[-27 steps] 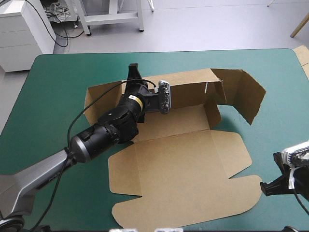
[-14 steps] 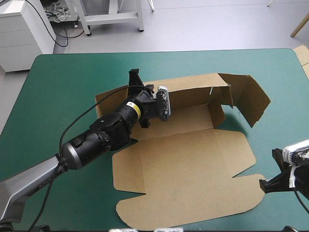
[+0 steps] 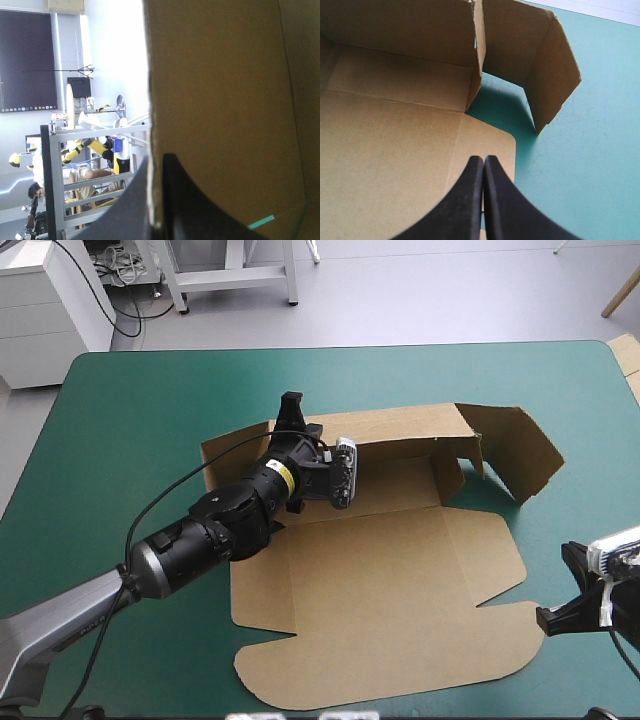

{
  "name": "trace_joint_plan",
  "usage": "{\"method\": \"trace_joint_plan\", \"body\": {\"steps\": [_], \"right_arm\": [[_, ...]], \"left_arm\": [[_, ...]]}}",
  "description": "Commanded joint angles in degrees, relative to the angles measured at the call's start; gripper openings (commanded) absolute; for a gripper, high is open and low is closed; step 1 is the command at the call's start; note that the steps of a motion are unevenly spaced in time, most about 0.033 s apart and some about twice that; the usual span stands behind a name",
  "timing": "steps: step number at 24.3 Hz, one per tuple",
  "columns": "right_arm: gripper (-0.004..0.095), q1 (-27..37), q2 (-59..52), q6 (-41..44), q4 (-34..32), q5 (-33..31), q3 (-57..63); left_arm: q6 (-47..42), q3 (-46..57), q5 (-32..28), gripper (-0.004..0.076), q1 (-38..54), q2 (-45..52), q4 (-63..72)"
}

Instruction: Fold the box

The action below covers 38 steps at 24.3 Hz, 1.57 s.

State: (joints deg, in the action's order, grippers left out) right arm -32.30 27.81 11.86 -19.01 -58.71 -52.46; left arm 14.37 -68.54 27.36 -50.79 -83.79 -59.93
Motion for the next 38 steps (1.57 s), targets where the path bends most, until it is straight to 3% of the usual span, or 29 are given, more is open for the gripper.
{"method": "trace_joint_plan", "body": {"steps": [1,11,13,16,22,26,33,38], "right_arm": [[-0.002,0.3,0.5,0.1,-1.5,4.0,-1.2],[-0.002,0.3,0.5,1.5,-1.5,4.0,-1.2],[-0.002,0.3,0.5,1.5,-1.5,4.0,-1.2],[-0.002,0.3,0.5,1.5,-1.5,4.0,-1.2],[-0.002,0.3,0.5,1.5,-1.5,3.8,-1.2],[-0.002,0.3,0.5,1.5,-1.5,3.7,-1.2],[-0.002,0.3,0.5,1.5,-1.5,3.6,-1.2],[-0.002,0.3,0.5,1.5,-1.5,3.6,-1.2]], "left_arm": [[0.0,-1.2,1.6,-0.0008,-3.0,3.8,-1.0],[-4.8,6.9,0.5,-0.0008,-6.1,15.6,-0.1],[-4.8,6.9,2.3,-0.0008,-8.2,17.7,1.1],[-4.4,4.1,10.3,-0.0008,-10.1,18.1,8.1],[-1.5,3.5,5.9,-0.0008,-7.7,13.4,8.3],[-1.4,3.5,-3.4,-0.0008,-4.1,9.2,5.7],[-1.4,3.5,-3.3,-0.0008,-4.1,5.4,-11.4],[-1.4,3.5,-3.1,-0.0008,-3.9,2.6,-16.0]]}}
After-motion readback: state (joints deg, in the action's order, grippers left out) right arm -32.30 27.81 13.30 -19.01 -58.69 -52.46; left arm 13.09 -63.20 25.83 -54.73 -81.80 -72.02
